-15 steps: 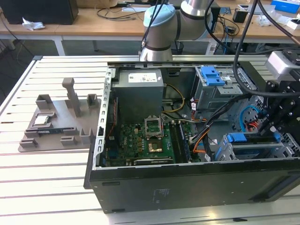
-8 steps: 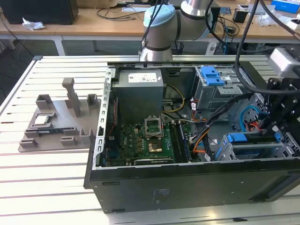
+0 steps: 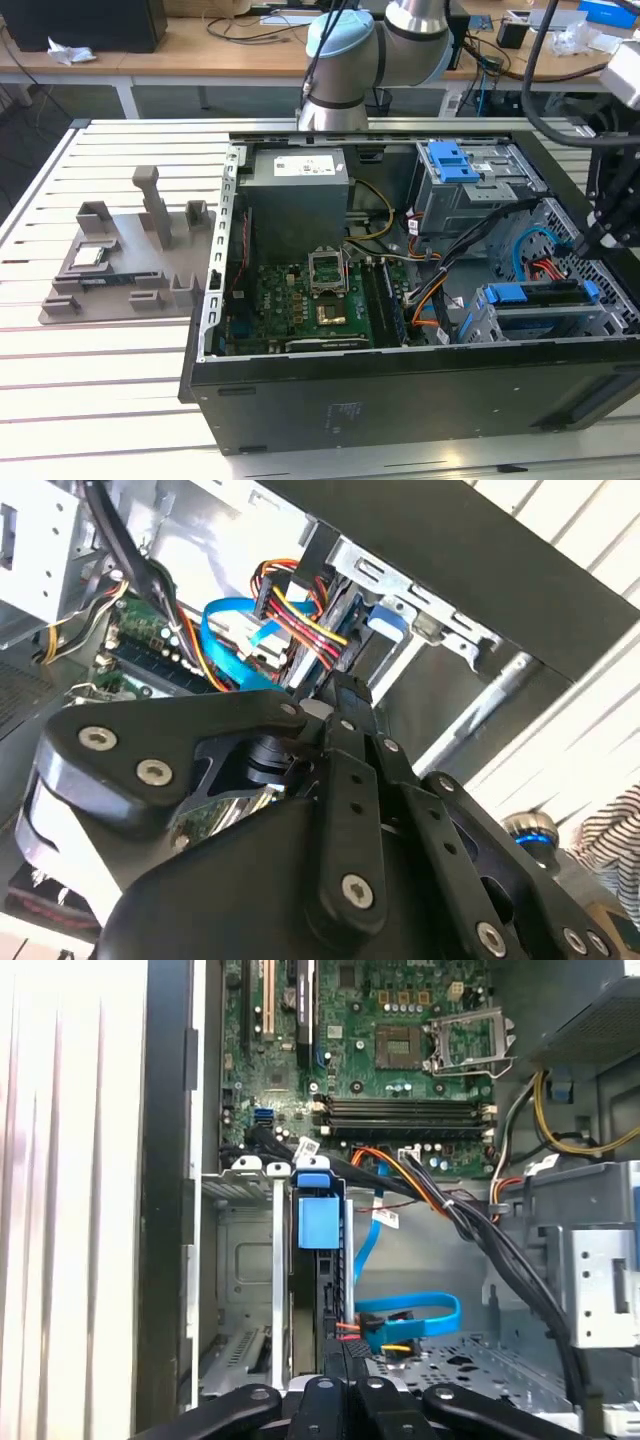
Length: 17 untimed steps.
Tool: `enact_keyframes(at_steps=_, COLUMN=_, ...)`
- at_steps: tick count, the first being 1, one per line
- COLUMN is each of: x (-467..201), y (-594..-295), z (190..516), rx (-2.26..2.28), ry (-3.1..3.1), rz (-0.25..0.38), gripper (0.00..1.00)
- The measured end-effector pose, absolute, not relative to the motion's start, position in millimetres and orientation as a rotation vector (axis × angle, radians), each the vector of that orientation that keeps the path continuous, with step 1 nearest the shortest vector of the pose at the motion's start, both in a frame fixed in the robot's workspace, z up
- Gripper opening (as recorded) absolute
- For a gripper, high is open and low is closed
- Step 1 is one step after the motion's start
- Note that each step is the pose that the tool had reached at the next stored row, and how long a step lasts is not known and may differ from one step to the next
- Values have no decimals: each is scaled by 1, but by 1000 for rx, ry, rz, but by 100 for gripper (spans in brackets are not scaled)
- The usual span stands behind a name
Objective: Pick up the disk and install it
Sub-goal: 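Insert the first disk wire, then insert the second disk wire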
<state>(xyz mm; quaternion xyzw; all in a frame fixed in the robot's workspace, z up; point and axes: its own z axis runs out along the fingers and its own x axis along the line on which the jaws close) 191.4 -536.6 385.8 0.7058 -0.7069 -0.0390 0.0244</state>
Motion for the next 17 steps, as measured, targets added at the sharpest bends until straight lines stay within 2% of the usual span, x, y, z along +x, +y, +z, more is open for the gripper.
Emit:
enact_keyframes(at_steps=3, x=191, y=-537, z=396, rx=2184, ry=-2187, rz=-120, gripper=11)
enact_keyframes(at_steps=12, x=191, y=-537, z=397, rx=2184, ry=-2187, rz=-121, gripper=11)
enact_keyframes(at_steps=13, x=191, y=-537, z=397, rx=2184, ry=-2187, rz=-121, gripper=29)
enact_keyframes(at_steps=14, x=191, y=-537, z=397, rx=2184, ry=-2187, rz=-121, gripper=29)
enact_keyframes(at_steps=15, x=191, y=-537, z=397, rx=2184, ry=-2187, rz=-120, gripper=36)
enact_keyframes(at_steps=17, x=189, y=-536, z=393, rx=2184, ry=-2187, rz=-120, gripper=36)
